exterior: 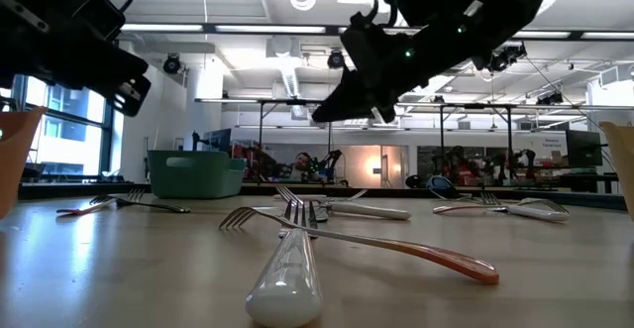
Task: Sort silverware by color (type)
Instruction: Put the white fork into the green bin
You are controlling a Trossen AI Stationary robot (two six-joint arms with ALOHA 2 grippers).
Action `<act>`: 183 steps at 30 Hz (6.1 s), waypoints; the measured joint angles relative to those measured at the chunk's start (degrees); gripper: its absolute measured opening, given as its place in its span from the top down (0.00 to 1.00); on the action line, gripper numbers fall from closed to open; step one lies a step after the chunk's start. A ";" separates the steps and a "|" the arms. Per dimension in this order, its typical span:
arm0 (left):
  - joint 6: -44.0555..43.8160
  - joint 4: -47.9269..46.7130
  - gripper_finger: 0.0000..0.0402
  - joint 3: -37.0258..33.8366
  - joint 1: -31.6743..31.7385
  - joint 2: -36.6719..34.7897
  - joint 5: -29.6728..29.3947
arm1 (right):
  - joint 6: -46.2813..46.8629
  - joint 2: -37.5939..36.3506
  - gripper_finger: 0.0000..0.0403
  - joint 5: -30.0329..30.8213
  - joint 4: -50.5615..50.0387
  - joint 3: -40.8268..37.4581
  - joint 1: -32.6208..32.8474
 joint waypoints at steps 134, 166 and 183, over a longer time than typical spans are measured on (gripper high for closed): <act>4.06 42.29 0.63 7.93 -7.73 28.73 -15.30 | -6.80 11.63 0.97 10.63 6.22 23.06 14.49; 9.02 45.13 0.68 13.97 -7.67 37.36 -13.40 | -8.34 11.65 0.97 9.23 7.36 23.06 13.48; 10.27 42.98 0.95 14.20 -7.59 36.19 -13.40 | -8.13 11.67 0.91 8.39 6.71 23.10 13.48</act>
